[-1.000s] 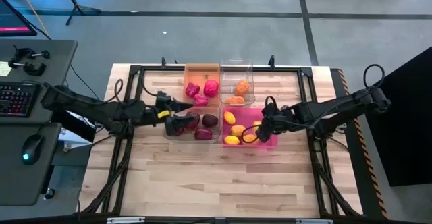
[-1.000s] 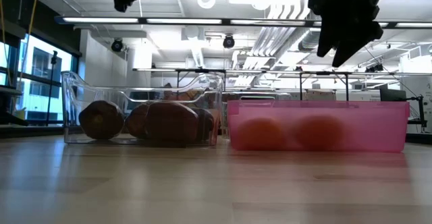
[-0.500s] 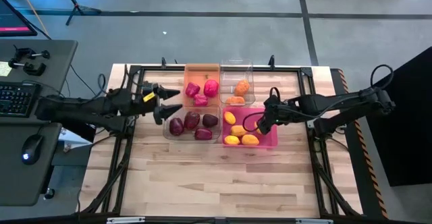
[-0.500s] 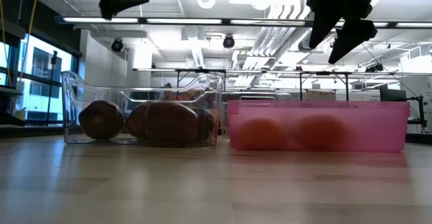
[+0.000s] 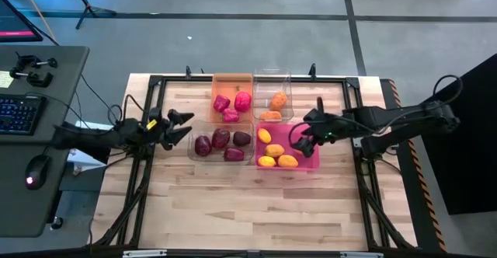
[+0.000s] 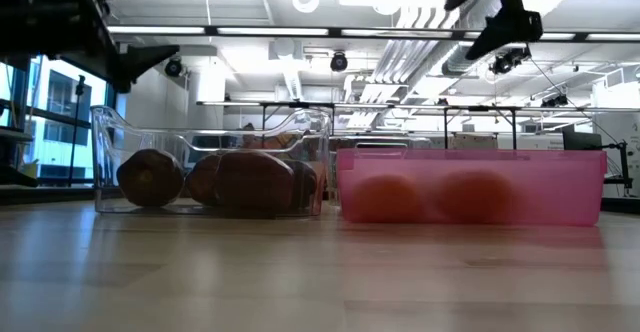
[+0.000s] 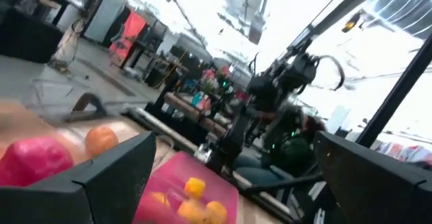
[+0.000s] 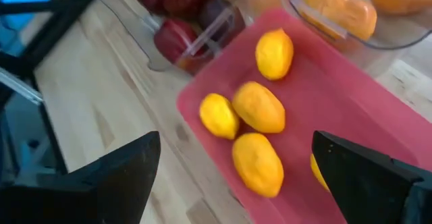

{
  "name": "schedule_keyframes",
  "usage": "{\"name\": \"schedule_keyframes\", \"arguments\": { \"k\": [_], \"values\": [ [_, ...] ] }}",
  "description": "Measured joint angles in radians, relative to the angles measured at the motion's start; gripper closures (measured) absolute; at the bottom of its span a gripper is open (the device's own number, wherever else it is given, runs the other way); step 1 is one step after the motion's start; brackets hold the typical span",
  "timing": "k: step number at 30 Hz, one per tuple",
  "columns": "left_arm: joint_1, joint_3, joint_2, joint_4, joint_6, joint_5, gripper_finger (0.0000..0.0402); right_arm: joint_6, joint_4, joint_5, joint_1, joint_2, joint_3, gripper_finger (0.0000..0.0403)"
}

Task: Sort produce into baskets
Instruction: Return to Home Position

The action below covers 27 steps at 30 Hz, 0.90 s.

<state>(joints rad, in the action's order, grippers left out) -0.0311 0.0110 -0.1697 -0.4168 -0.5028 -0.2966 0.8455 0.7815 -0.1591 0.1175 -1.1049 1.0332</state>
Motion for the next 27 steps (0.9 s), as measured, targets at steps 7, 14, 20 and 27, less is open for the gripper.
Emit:
{"name": "schedule_keyframes", "arguments": {
  "k": [7, 14, 20, 27],
  "values": [
    [0.0, 0.003, 0.114, 0.227, -0.065, 0.007, 0.0012, 0.038, -0.101, -0.117, 0.058, 0.153, -0.101, 0.0027],
    [-0.002, 0.003, 0.124, 0.294, -0.105, 0.009, 0.0012, 0.028, -0.52, -0.064, 0.048, 0.424, -0.431, 0.0027],
    [-0.002, 0.003, 0.124, 0.293, -0.009, 0.007, 0.0012, -0.127, -0.751, -0.05, -0.016, 0.7, -0.658, 0.0027],
    [-0.002, 0.003, 0.124, 0.293, 0.016, 0.006, 0.0012, -0.287, -0.768, 0.096, -0.062, 0.99, -0.807, 0.0027]
  ]
}}
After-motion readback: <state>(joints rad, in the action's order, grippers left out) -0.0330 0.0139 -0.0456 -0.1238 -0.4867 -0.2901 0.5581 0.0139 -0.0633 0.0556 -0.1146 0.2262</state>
